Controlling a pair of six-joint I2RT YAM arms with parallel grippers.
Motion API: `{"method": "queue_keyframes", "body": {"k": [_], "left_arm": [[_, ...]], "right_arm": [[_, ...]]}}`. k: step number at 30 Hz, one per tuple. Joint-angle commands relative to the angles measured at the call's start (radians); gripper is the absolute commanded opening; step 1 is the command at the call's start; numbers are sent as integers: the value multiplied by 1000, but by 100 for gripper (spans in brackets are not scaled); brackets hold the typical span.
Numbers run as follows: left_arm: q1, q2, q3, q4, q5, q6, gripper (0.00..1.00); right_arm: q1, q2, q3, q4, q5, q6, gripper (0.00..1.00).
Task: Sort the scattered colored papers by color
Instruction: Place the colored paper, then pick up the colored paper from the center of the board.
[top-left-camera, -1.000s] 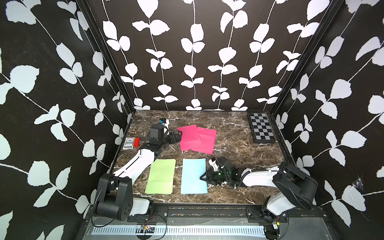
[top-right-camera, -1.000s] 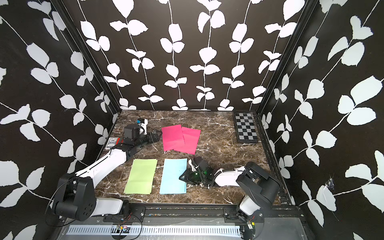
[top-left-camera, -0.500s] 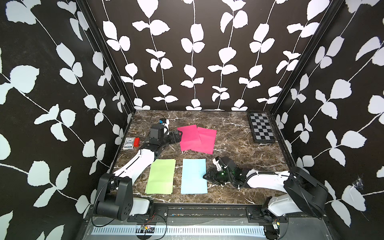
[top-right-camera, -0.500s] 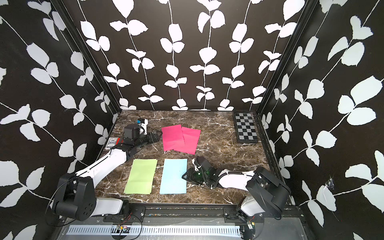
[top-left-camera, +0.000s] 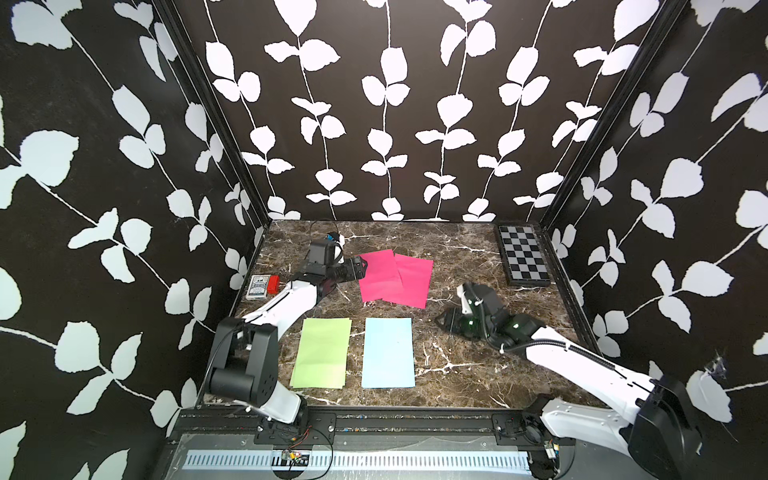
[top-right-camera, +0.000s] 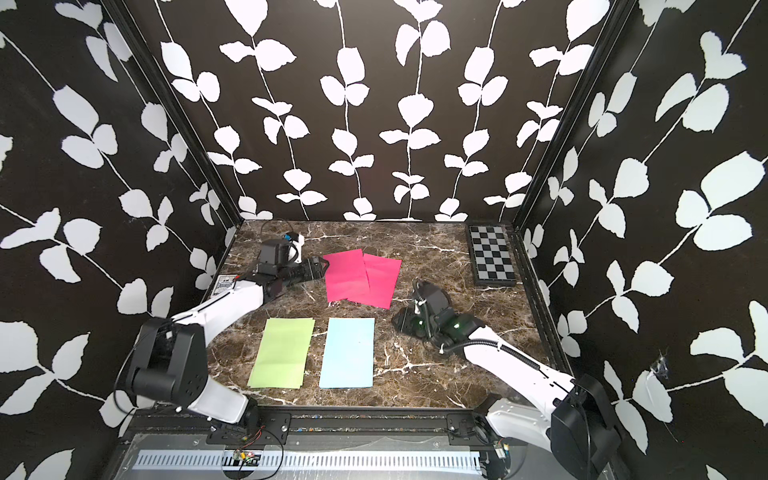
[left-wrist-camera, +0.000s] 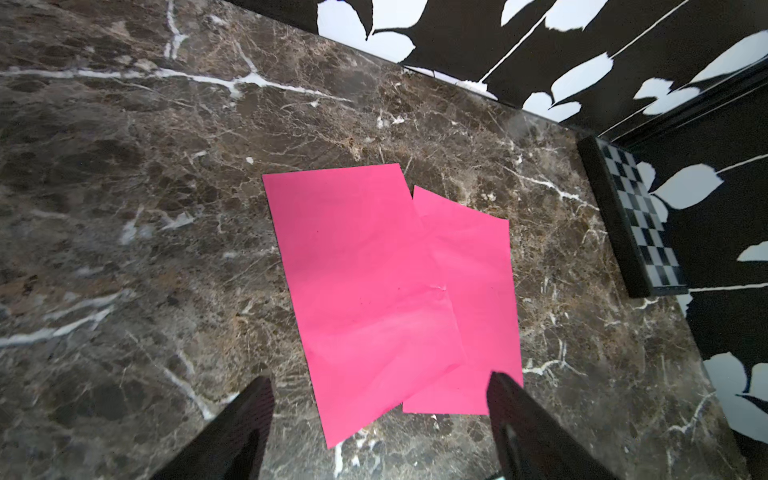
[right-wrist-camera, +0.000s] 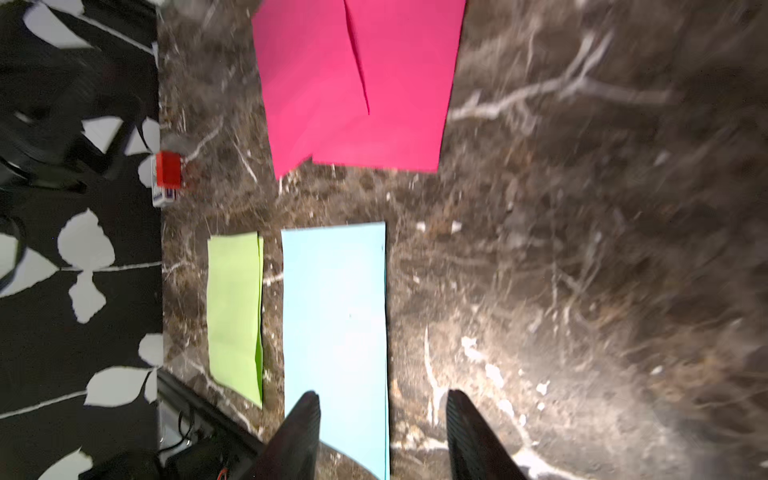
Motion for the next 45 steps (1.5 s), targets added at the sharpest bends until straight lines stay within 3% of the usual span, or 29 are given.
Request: {"method": "queue_keyframes", "body": {"k": [1,14,22,32,45], "left_arm": [[-20,65,77,-87,24,14,80],[-33,320,260,-111,74,-32,77],[-33,385,271,-87,85,-46,77],[-33,415,258,-77,72,-51,77],[-33,440,241,-104,56,-38,79]], "right_arm": [[-53,66,125,-69,22,-145,51],[-148,672,631,115,-278,-182,49],[-150,959,845,159,-440,-147,45],[-153,1101,927,217,-489,-133,44],[-166,1163,970,208,-479,-150,44]]}}
